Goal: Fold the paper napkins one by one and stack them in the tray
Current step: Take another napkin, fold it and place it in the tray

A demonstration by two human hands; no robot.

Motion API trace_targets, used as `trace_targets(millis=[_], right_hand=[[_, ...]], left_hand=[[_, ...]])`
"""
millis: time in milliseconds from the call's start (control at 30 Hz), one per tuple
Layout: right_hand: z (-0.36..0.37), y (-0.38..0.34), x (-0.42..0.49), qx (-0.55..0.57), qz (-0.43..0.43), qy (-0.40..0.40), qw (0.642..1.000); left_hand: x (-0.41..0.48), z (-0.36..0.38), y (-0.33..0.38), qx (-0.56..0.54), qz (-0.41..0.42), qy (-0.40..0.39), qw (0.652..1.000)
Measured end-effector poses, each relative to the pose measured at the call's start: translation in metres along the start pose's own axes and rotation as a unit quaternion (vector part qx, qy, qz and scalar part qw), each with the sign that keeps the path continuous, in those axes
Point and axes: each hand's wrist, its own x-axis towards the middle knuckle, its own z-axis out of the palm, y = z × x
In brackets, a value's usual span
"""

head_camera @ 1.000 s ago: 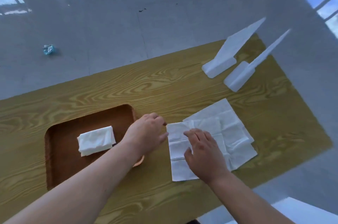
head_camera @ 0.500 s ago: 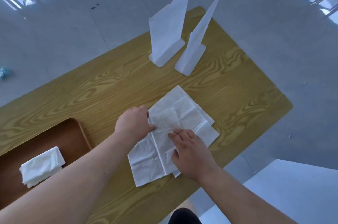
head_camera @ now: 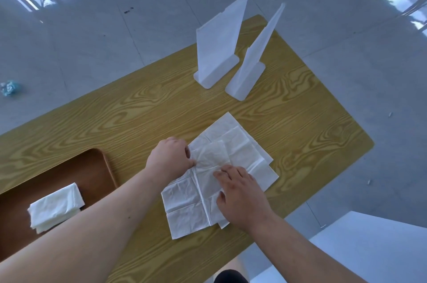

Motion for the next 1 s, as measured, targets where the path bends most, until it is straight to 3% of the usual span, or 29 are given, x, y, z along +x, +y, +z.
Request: trace_targets(millis=[133, 300, 467, 567, 633, 733, 800, 900, 1000], right_hand=[[0.0, 0.0, 0.001, -0.001, -0.005, 0.003, 1.0], [0.0, 0.0, -0.002, -0.002, -0.012, 0.005, 1.0], [-0.004, 0.002, -0.001, 0.025, -0.016, -0.002, 1.0], [-0.012, 0.005, -0.001, 0.066, 0.001, 0.048, 0.997], [-0.019, 0.008, -0.001, 0.131, 0.082, 0.126, 0.98], [-0.039, 0.007, 0.003, 0.32, 0.229, 0.115, 0.912], [-0.052, 0.002, 0.01, 0.432, 0.249, 0.062, 0.864], [-0.061, -0.022, 0.02, 0.617, 0.233, -0.047, 0.75], [-0.069, -0.059, 0.031, 0.732, 0.162, -0.114, 0.652]], left_hand=[[0.001, 0.001, 0.001, -0.02, -0.013, 0.019, 1.0], [0.006, -0.001, 0.004, 0.002, -0.003, -0.013, 1.0], [0.0, -0.007, 0.007, -0.026, 0.054, -0.003, 0.998], [-0.012, -0.021, 0.009, -0.169, 0.043, -0.072, 0.982], [-0.026, -0.037, 0.009, -0.337, 0.011, -0.145, 0.93], [-0.05, -0.065, -0.004, -0.589, -0.02, -0.222, 0.777], [-0.064, -0.083, -0.016, -0.67, -0.02, -0.233, 0.704], [-0.083, -0.102, -0.042, -0.732, -0.035, -0.207, 0.648], [-0.1, -0.117, -0.071, -0.754, -0.059, -0.16, 0.635]])
